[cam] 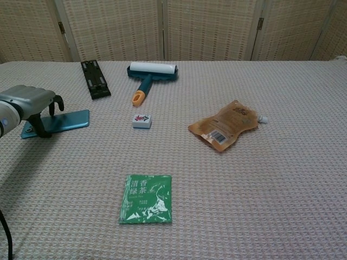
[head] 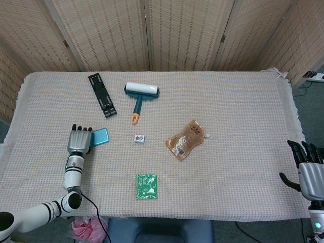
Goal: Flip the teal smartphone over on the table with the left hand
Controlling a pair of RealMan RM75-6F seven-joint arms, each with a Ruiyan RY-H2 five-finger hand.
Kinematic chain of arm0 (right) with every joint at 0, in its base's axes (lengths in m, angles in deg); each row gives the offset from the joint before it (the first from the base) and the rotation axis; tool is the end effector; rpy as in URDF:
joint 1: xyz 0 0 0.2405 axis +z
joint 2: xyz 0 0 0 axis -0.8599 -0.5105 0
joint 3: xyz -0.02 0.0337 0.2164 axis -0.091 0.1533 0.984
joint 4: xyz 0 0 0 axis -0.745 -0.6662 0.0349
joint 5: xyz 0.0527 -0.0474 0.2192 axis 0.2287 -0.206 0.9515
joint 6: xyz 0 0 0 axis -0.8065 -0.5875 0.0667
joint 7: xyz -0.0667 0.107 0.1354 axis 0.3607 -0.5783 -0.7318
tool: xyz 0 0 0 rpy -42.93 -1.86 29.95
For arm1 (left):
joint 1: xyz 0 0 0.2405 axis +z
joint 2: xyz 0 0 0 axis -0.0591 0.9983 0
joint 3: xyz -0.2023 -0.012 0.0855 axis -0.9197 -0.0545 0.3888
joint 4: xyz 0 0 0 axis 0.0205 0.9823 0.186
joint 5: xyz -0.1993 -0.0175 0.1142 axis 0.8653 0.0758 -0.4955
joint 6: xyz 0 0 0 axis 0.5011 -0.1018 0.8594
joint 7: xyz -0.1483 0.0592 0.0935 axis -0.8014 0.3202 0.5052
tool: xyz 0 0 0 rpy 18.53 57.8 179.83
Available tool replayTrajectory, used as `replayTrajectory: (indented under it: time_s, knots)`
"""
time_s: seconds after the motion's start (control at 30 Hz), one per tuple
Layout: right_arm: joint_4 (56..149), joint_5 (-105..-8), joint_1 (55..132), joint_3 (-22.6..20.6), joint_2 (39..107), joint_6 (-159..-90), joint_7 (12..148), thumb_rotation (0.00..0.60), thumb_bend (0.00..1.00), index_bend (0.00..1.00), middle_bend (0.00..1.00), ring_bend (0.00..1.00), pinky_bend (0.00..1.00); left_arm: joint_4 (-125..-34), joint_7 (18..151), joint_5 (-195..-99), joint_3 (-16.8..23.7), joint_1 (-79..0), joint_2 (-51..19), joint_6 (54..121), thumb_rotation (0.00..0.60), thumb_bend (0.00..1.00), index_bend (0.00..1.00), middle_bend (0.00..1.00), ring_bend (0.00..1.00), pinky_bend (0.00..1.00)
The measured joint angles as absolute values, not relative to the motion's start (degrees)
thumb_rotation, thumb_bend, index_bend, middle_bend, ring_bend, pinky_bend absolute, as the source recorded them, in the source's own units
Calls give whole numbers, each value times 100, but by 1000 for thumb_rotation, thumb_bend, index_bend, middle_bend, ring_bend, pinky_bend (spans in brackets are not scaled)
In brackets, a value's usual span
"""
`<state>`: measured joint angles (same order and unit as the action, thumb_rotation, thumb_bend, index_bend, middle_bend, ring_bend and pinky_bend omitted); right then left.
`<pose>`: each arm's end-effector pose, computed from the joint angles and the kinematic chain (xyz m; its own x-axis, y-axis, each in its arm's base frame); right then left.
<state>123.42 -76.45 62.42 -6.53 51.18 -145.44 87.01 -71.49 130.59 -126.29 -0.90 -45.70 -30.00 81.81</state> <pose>-0.2926 -0.2188 0.1426 0.4652 0.0114 0.8851 -0.8831 0.0742 0.4632 -0.2220 0.4084 -0.0309 0.7124 0.2580 0.6526 0.6730 0.0124 -0.7395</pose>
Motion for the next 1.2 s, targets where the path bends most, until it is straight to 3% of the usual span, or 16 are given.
replayTrajectory:
  time_s: [0.8, 1.07, 1.2]
  knots:
    - [12378, -7611, 6186, -671, 5091, -14561, 8686, 600, 137, 84, 122, 76, 85, -6663, 13015, -12510, -89, -4641, -3200, 7940, 600, 242, 325, 406, 248, 150]
    - [12407, -7598, 6145, -676, 5061, -14601, 8681, 600, 137, 84, 124, 76, 85, -6596, 12812, -12654, -115, -4632, -3212, 7943, 600, 432, 394, 481, 300, 150]
    - [12414, -7597, 6155, -674, 5064, -14578, 8683, 600, 136, 84, 125, 76, 85, -6728, 12755, -12673, -141, -4615, -3120, 7939, 600, 481, 415, 501, 313, 150]
